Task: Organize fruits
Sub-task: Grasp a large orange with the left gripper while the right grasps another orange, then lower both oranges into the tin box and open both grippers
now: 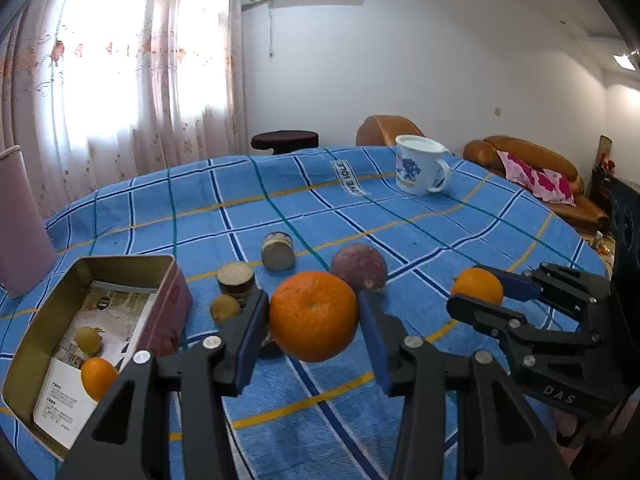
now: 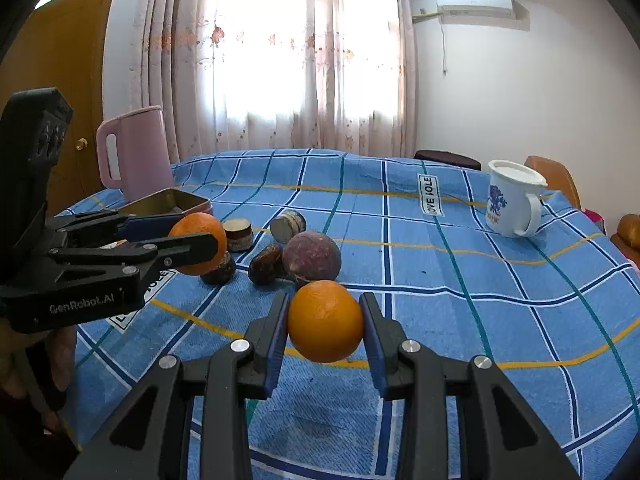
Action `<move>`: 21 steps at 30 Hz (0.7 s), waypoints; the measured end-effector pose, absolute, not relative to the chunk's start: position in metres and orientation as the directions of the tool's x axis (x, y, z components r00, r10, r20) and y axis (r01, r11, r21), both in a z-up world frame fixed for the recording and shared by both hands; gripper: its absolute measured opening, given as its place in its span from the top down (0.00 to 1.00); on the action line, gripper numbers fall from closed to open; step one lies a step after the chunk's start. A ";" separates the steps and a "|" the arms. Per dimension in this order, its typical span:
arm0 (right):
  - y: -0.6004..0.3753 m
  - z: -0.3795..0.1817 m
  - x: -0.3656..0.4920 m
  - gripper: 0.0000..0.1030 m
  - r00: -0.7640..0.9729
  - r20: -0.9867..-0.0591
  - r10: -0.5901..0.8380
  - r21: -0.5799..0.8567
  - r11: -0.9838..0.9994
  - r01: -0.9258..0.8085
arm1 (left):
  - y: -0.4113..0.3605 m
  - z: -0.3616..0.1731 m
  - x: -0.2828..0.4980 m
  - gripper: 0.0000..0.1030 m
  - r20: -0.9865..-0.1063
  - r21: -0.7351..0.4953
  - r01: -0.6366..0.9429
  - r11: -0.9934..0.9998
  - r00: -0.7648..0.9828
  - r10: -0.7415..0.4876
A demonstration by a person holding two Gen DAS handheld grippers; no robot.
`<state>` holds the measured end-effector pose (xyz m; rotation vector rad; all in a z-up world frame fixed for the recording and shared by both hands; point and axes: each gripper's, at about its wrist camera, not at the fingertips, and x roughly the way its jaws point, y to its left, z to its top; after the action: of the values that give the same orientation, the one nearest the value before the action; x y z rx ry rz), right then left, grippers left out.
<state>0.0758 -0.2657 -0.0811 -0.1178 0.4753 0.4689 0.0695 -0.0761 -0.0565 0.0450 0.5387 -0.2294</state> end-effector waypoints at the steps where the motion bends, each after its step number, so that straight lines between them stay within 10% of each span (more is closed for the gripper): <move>1: -0.266 -0.081 0.075 0.64 0.788 -0.461 0.408 -0.004 0.887 -0.461 | -0.075 -0.056 0.069 0.53 -0.508 -0.019 0.225 0.974 0.837 -0.203; 21: -0.270 -0.075 0.051 0.64 0.840 -0.334 0.428 -0.042 0.884 -0.466 | -0.068 -0.047 0.050 0.53 -0.406 -0.020 0.187 0.982 0.896 -0.179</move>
<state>0.0511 -0.2699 -0.0749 -0.1232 0.3235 0.4738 0.0498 -0.0685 -0.0471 0.0192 0.4189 -0.1896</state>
